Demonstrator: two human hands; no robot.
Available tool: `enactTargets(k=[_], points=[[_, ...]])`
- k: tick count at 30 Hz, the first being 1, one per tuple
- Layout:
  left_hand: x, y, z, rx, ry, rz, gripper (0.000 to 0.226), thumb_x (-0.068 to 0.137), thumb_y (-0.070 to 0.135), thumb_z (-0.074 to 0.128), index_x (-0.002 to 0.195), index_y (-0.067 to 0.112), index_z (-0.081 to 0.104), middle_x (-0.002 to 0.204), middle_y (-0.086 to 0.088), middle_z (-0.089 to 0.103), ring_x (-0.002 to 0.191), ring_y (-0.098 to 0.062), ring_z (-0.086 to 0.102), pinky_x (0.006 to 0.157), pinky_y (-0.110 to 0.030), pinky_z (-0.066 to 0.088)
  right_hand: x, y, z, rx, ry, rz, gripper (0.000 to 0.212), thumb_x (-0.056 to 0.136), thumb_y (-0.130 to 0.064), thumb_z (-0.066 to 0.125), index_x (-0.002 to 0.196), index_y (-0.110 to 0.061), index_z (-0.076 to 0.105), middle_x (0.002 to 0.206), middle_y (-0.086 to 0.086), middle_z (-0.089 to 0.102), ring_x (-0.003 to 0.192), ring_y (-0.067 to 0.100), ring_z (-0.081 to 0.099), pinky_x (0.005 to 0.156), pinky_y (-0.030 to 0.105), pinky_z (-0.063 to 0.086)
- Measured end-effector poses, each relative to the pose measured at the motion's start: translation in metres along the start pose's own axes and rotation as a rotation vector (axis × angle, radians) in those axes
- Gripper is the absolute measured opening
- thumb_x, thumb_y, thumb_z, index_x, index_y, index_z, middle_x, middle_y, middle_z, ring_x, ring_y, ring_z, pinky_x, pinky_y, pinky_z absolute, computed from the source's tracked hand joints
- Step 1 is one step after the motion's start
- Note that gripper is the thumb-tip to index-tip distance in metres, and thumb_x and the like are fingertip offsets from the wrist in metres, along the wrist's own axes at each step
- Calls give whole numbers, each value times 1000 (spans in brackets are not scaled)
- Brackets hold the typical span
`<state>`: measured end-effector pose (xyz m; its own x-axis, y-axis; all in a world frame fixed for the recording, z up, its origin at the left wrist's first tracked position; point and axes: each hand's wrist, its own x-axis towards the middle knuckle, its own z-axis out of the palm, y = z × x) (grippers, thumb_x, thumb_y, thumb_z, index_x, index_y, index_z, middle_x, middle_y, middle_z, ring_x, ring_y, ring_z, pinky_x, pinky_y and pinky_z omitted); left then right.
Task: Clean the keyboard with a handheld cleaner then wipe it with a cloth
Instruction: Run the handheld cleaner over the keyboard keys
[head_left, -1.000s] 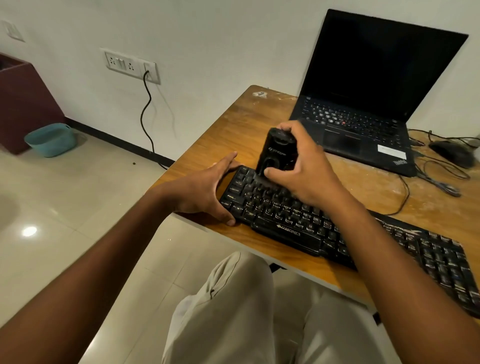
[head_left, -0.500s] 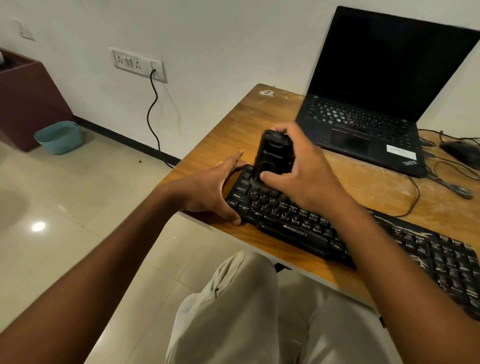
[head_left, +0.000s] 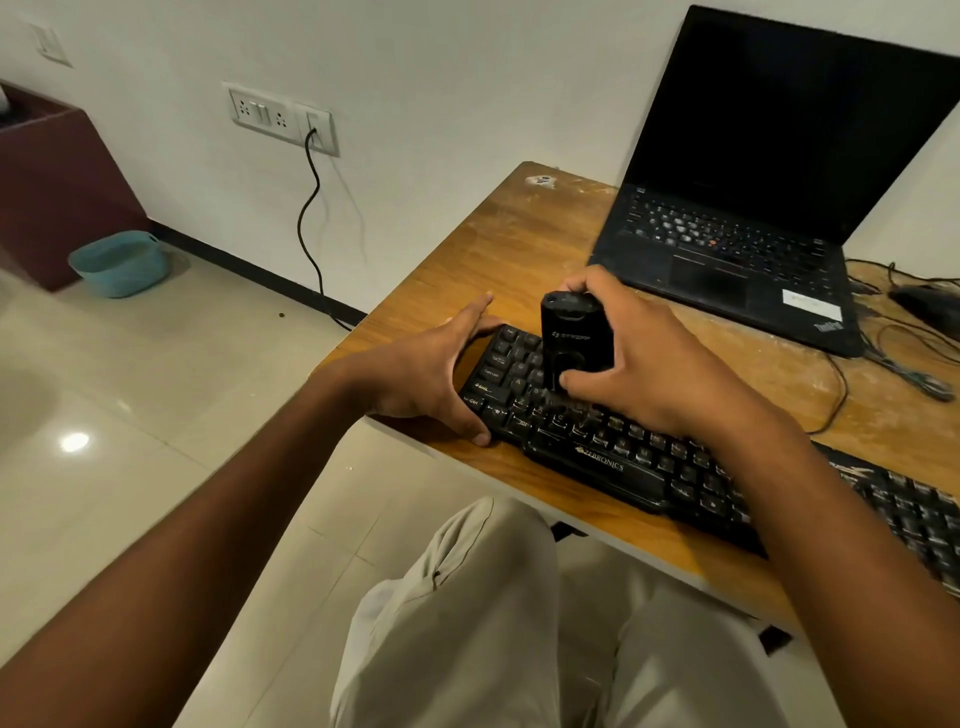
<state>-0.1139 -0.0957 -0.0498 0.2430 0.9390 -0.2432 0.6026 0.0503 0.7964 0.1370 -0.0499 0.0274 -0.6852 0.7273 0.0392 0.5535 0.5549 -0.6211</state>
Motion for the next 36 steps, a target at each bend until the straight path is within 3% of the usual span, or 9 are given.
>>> enactTargets(k=[3,8,13,16,23,28,32,36], points=[[0,0,0,-12,-7,5,157,51,32,102,159,42,-12,161,11,29,140,-15,40,118,-34,37,8,-4,5,131,109,-33,64,83,-10,81,124,-36,41,108,-5,59,78,10,64,48,19,50],[0,0,2,-38,-5,29,154,47,39,103,160,43,-2,157,16,37,138,-15,45,114,-40,43,21,-8,36,238,132,-105,63,80,-8,81,126,-31,43,106,-3,62,85,7,66,60,22,56],[2,-2,1,-11,-8,14,157,52,33,102,160,39,-11,162,15,27,141,-10,38,115,-26,36,-7,6,14,90,41,3,64,83,-12,81,125,-38,40,103,-12,60,79,8,66,55,20,55],[3,-2,1,-8,-2,4,156,53,29,101,161,38,-12,164,14,24,143,-9,32,112,-20,31,-19,11,-7,14,-24,41,63,81,-14,82,124,-37,42,110,-11,59,87,11,66,58,31,62],[2,-1,1,-8,-5,-6,158,51,33,102,159,43,-12,162,10,27,139,-15,41,117,-36,38,4,-5,18,238,117,-60,62,81,-8,81,124,-33,44,108,-5,61,88,13,66,58,26,58],[3,-3,1,4,-14,0,160,44,46,102,158,47,-10,164,14,25,144,-15,37,120,-41,36,-8,4,16,131,82,-1,64,83,-11,81,126,-36,41,103,-11,61,84,11,66,60,25,59],[3,-3,1,26,-10,6,160,43,50,101,158,45,-11,165,15,23,147,-14,31,123,-40,29,-28,15,-12,18,-2,63,63,82,-12,82,123,-39,42,107,-16,58,85,6,64,52,16,52],[2,-2,1,11,-11,-1,161,43,48,101,159,45,-11,165,14,22,146,-15,33,122,-41,32,-21,12,-12,102,79,46,63,82,-12,82,123,-38,43,109,-10,61,81,9,67,51,19,51]])
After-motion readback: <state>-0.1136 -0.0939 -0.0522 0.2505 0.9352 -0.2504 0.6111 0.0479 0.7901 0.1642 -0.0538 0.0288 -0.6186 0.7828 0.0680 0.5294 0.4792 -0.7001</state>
